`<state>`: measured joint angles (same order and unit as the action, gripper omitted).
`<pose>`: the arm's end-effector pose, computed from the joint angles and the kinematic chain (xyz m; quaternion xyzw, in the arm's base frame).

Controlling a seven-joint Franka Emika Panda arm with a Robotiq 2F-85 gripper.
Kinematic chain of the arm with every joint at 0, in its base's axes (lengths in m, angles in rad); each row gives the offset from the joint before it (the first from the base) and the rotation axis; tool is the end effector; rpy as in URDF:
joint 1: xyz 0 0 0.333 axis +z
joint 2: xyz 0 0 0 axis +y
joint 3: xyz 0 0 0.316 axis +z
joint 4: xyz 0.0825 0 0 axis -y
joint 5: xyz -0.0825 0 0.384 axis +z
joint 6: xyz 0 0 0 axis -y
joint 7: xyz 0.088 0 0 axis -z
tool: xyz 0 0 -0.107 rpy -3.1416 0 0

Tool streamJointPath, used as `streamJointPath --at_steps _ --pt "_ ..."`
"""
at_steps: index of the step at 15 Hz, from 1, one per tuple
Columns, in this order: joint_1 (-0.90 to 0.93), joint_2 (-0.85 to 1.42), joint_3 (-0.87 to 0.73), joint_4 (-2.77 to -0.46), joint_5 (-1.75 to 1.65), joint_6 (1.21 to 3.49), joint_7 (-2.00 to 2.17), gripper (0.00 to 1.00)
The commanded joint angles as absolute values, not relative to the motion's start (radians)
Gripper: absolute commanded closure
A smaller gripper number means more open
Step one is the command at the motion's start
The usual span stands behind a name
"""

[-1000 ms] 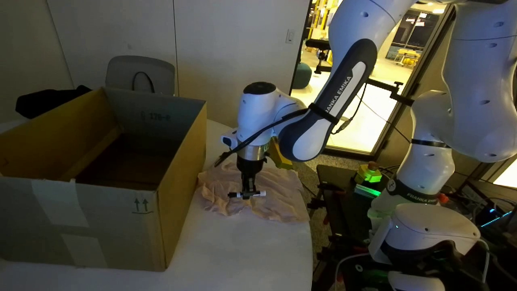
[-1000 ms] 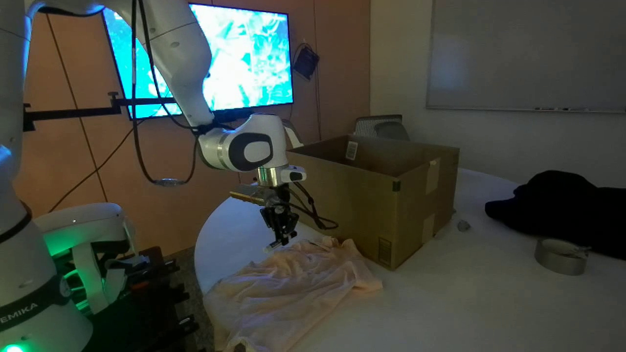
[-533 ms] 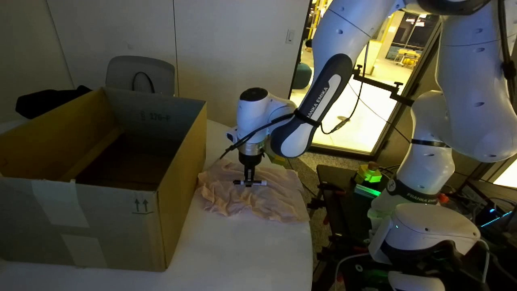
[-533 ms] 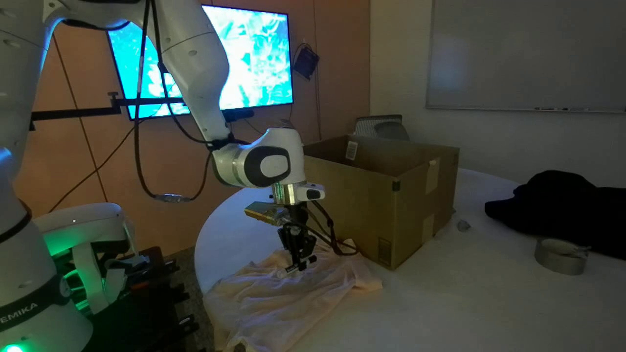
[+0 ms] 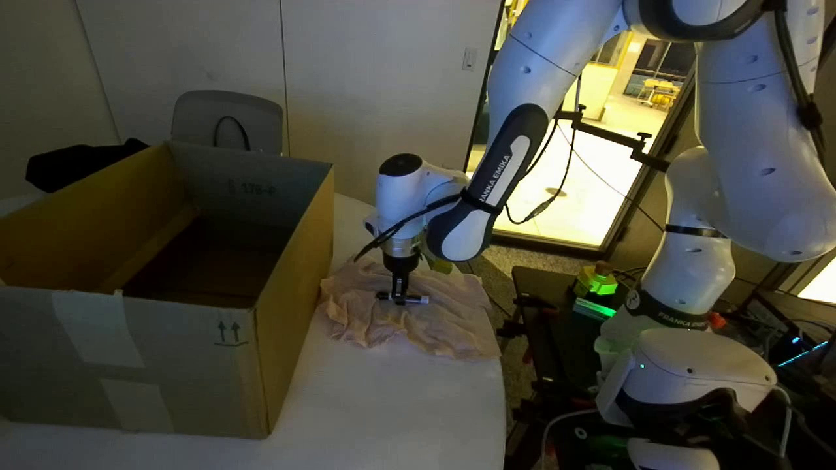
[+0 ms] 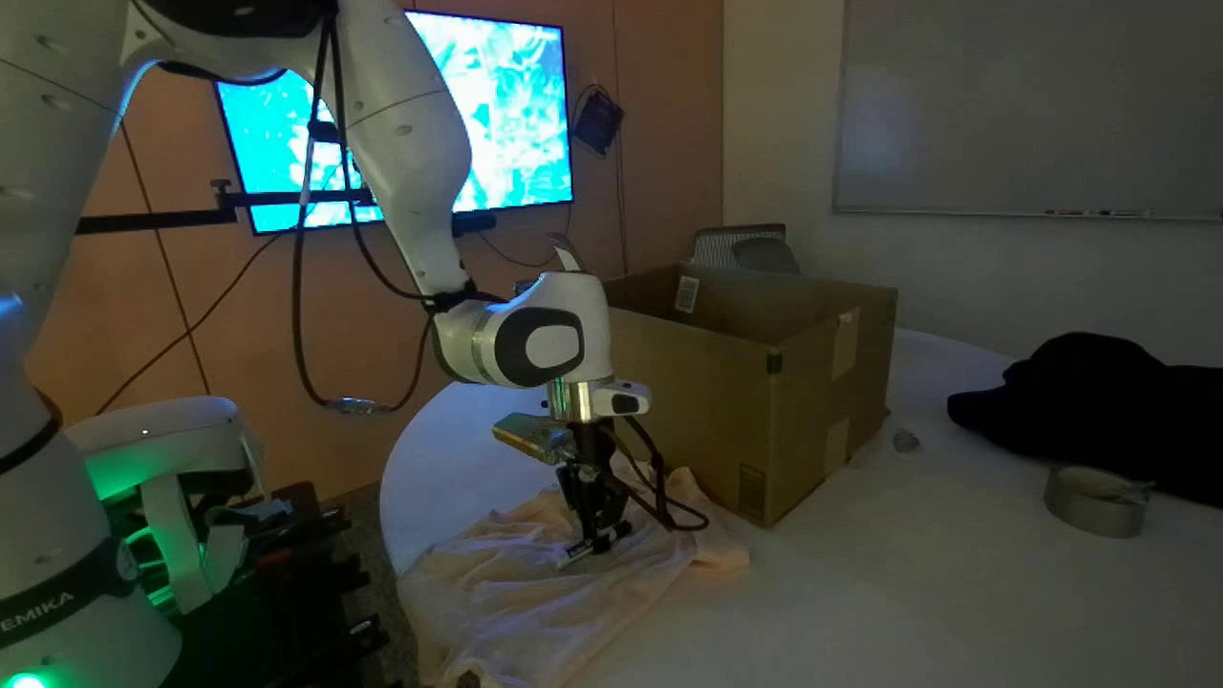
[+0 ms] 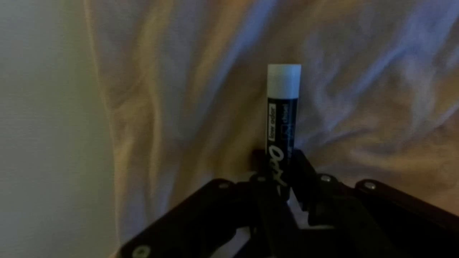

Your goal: Put the black marker on the towel then fold the towel twice and put it in the box.

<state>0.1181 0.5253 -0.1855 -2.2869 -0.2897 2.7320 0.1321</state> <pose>0.5105 -0.0309 0.1179 0.9932 0.0460 -0.0377 0.1001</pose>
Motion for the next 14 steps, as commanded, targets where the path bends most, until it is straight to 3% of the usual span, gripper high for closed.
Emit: streamJointPath --at_steps 1,8,14 --pt "0.110 0.547 -0.194 -2.260 -0.278 2.731 0.155 0.54" --pt "0.063 0.424 -0.180 -2.358 -0.276 2.750 0.109 0.03" --pt "0.016 0.279 -0.113 -2.509 -0.251 2.763 0.010 0.00"
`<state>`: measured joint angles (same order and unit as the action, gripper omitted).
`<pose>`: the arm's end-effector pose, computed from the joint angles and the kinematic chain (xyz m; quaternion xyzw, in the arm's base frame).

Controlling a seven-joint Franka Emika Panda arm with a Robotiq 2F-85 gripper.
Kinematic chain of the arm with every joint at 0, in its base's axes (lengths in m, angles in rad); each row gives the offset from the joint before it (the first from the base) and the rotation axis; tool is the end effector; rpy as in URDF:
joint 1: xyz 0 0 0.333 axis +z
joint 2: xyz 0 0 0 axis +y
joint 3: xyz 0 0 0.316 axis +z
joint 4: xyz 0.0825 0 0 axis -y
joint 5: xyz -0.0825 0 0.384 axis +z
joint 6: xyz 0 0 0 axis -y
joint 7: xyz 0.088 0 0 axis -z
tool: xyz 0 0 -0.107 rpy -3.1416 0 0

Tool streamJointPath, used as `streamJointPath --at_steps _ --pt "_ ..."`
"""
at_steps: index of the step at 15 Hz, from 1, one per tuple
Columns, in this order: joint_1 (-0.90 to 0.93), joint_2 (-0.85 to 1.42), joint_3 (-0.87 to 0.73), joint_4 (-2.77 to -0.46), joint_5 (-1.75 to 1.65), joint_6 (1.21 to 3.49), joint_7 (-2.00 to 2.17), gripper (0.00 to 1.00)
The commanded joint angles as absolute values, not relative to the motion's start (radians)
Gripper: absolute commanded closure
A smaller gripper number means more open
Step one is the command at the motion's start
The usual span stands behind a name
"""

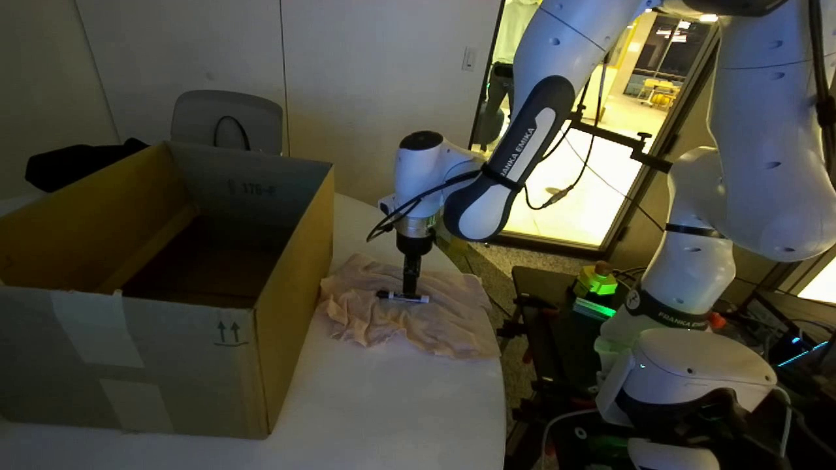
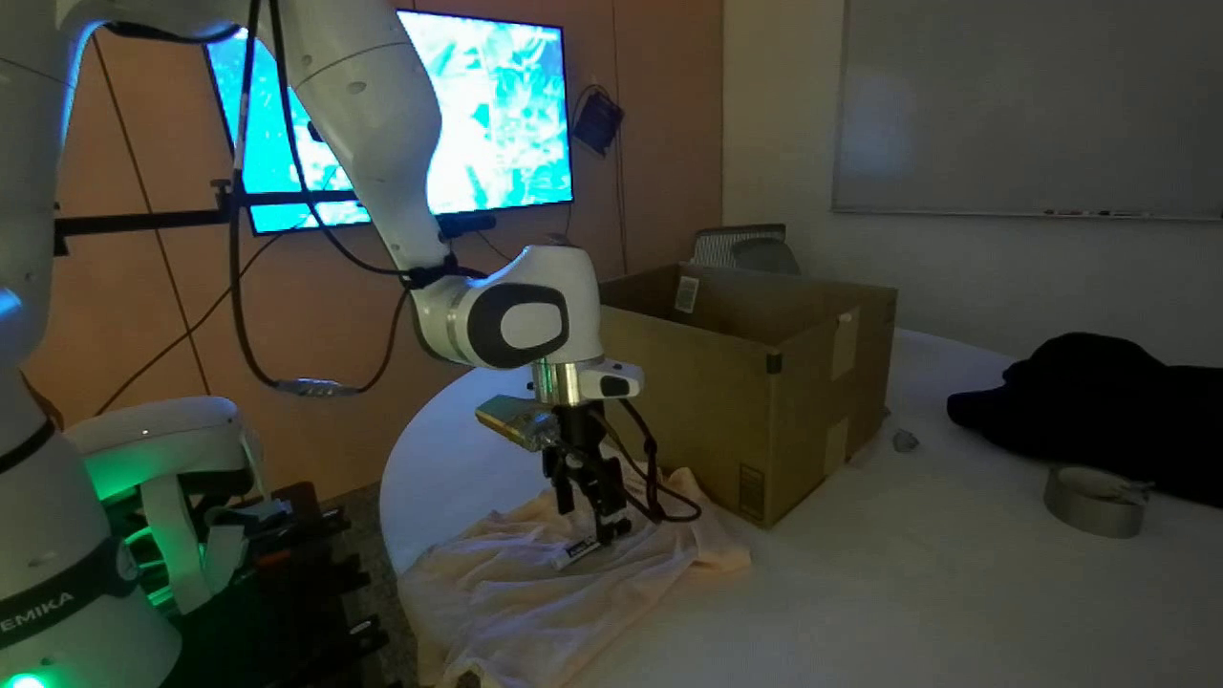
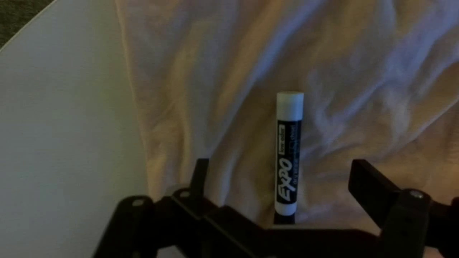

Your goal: Put the black marker on the towel then fold the towel twice and put it in the box.

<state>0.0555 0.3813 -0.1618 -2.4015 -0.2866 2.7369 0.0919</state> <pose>0.4864 -0.0460 0.1554 0.9955 0.0391 -0.0246 0.0831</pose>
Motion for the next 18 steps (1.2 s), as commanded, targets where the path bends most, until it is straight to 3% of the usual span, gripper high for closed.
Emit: streamJointPath --at_steps 1,7,18 --pt "0.012 0.263 -0.103 -2.538 -0.254 2.776 -0.012 0.00" --pt "-0.019 0.212 -0.018 -2.682 -0.195 2.880 -0.129 0.00" --pt "0.014 0.254 -0.026 -2.756 -0.194 2.898 -0.084 0.00"
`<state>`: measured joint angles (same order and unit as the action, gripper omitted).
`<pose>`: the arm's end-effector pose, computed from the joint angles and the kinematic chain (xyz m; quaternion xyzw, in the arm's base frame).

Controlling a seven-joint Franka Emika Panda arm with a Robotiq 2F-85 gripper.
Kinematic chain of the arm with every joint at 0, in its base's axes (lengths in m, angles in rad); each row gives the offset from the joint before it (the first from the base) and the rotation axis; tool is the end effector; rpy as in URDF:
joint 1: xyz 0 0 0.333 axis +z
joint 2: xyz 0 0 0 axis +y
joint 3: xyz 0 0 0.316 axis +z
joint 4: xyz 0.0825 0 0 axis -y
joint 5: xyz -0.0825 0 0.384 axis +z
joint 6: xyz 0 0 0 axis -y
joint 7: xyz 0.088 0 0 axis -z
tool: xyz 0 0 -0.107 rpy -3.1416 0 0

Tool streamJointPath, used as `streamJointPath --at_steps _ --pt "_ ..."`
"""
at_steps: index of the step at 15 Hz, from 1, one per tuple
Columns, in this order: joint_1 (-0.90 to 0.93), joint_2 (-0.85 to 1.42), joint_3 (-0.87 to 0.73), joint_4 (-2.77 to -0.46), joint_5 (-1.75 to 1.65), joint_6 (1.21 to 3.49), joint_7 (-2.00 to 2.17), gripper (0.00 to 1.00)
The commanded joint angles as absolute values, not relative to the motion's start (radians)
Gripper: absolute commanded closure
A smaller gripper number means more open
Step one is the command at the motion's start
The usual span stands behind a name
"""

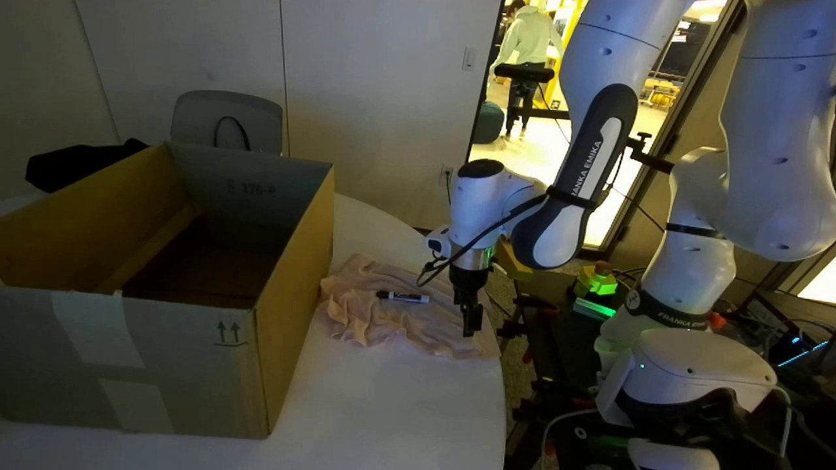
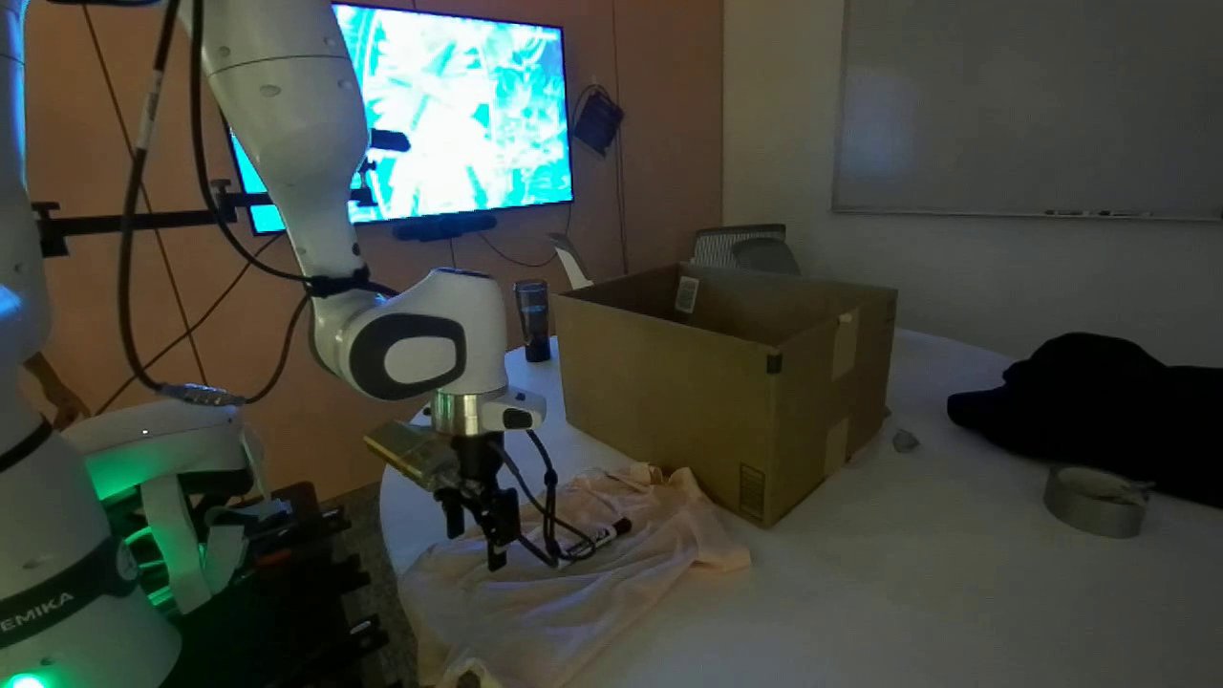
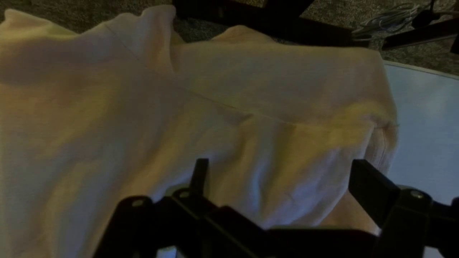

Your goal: Put the black marker on the towel then fold the towel twice and put it in the box.

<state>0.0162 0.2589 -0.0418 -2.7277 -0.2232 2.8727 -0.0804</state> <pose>0.3755 0.0013 0.1341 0.9886 0.1364 -0.0585 0.0257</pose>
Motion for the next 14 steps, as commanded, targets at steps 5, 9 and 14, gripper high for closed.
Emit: streamJointPath --at_steps 5,9,14 --pt "0.002 0.288 0.012 -2.745 -0.151 2.885 -0.101 0.00" --pt "-0.026 0.317 0.053 -2.744 -0.082 2.885 -0.122 0.00" --pt "-0.056 0.366 0.071 -2.744 -0.038 2.917 -0.131 0.00"
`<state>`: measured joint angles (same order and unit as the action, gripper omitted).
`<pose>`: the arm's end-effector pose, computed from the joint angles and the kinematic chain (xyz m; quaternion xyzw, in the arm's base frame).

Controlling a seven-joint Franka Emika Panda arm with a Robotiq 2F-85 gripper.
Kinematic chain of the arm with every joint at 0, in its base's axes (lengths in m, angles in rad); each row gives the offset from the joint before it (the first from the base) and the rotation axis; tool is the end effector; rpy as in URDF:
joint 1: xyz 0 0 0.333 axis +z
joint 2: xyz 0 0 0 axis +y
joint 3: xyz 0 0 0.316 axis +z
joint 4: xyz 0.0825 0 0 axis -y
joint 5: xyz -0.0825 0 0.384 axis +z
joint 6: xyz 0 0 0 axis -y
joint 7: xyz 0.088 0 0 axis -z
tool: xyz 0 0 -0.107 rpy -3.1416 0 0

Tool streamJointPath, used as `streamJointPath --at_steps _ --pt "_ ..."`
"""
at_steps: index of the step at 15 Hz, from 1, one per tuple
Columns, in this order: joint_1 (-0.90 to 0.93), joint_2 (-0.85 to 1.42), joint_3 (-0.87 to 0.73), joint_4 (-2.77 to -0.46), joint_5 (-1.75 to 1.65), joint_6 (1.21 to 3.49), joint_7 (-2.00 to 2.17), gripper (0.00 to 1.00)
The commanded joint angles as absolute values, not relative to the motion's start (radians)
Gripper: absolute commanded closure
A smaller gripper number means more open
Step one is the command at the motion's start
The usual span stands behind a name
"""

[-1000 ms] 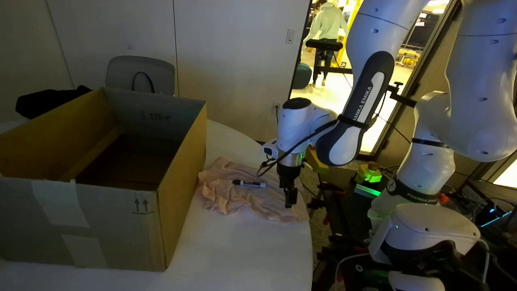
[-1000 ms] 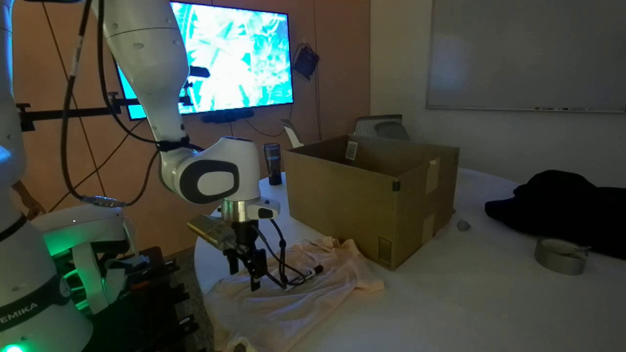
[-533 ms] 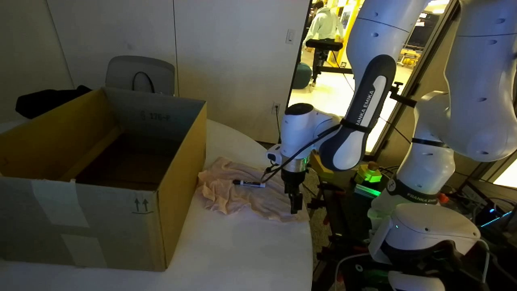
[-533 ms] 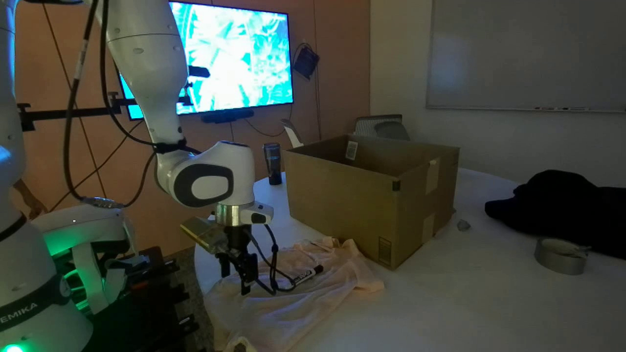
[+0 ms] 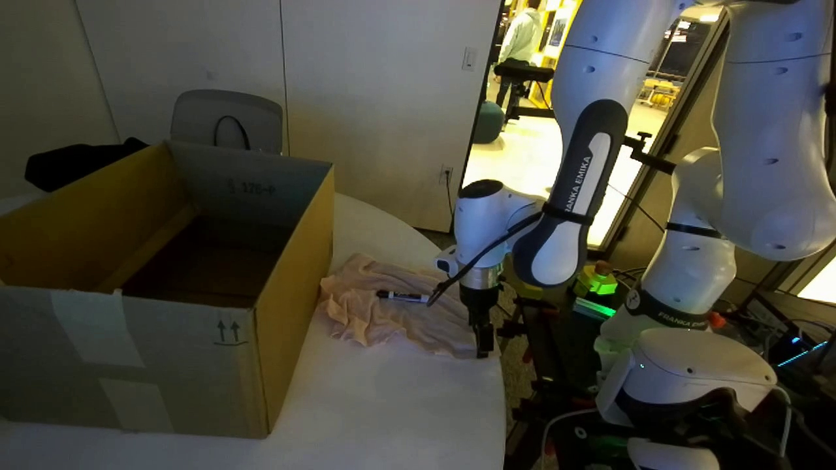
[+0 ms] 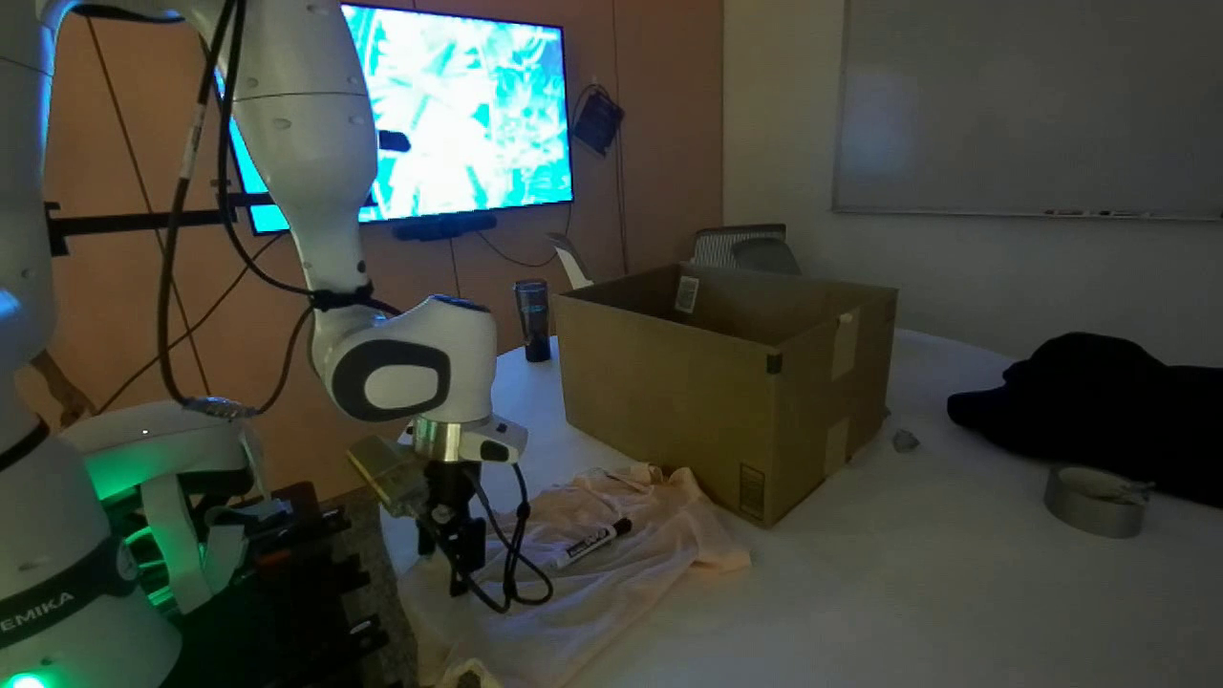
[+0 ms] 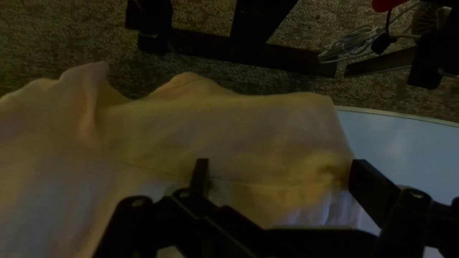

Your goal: Put the black marker on the towel then fold the towel twice and put it in the box.

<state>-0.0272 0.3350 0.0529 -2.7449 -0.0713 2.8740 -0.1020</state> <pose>0.3518 0.0160 0.1036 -0.9899 -0.0980 0.1020 0.0068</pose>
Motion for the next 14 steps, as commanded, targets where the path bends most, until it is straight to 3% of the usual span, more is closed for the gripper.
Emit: streamJointPath --at_steps 1,6,7,8,14 --pt "-0.048 0.378 0.057 -2.743 -0.048 2.933 -0.120 0.00" --pt "-0.048 0.417 0.020 -2.745 -0.070 3.025 -0.117 0.00" --pt "-0.046 0.421 0.015 -2.745 -0.071 3.032 -0.115 0.10" --pt "-0.048 0.425 0.010 -2.745 -0.073 3.037 -0.117 0.26" --pt "-0.056 0.388 -0.021 -2.743 -0.080 3.000 -0.122 0.71"
